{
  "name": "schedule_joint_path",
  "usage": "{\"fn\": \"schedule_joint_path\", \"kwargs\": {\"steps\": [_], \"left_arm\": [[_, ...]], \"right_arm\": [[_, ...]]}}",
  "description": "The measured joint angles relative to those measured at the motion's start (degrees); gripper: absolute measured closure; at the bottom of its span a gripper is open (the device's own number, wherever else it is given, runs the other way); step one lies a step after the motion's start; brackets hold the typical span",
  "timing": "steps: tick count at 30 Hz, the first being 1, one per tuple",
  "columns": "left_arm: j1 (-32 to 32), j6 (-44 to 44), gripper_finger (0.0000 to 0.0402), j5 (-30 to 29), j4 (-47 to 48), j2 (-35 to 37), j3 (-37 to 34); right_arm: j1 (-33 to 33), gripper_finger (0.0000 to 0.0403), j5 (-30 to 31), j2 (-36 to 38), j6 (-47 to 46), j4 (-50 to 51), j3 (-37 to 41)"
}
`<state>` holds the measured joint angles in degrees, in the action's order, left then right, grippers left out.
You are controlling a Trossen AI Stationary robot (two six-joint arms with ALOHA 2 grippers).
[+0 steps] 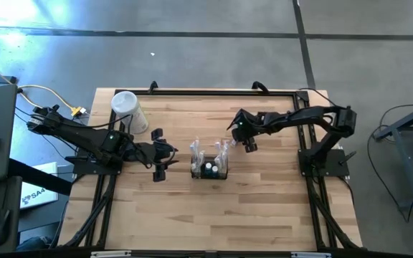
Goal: Pick & Place toothbrushing station
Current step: Put the purple toothbrush into the black mesh
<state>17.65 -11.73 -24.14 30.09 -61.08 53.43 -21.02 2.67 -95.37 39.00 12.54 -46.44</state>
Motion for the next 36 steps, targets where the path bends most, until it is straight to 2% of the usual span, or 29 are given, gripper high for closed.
{"fn": "schedule_joint_path", "kwargs": {"steps": [7, 12, 16, 22, 26, 29, 36], "left_arm": [[-0.02, 1.49, 0.0219, -0.09, 0.04, 0.00, 0.00], [-0.01, 2.50, 0.0219, -0.11, 0.01, 0.00, 0.00], [0.00, 2.48, 0.0219, -0.11, -0.01, 0.00, 0.00], [-0.02, 2.32, 0.0219, -0.11, 0.04, 0.00, 0.00], [0.00, 1.53, 0.0219, 0.08, 0.57, 0.00, 0.00], [-0.02, 0.99, 0.0219, 0.08, -0.50, -0.37, -0.92], [0.00, -2.07, 0.0219, 0.46, -0.35, -2.27, -3.15]], "right_arm": [[0.00, 0.0219, -0.47, -3.57, 0.04, -0.42, -0.26], [-0.09, 0.0230, -1.82, -4.84, -4.21, -1.93, -0.26], [-0.04, 0.0273, -2.63, -4.75, -8.30, -1.23, -0.17], [0.04, 0.0381, -3.24, -4.75, -8.94, 0.31, -0.11], [0.34, 0.0392, -2.99, -4.75, -12.07, -1.12, -0.04], [1.29, 0.0395, -0.54, -4.35, -13.58, -1.51, -0.01], [5.62, 0.0397, 11.21, 0.16, -17.17, 3.71, 0.45]]}}
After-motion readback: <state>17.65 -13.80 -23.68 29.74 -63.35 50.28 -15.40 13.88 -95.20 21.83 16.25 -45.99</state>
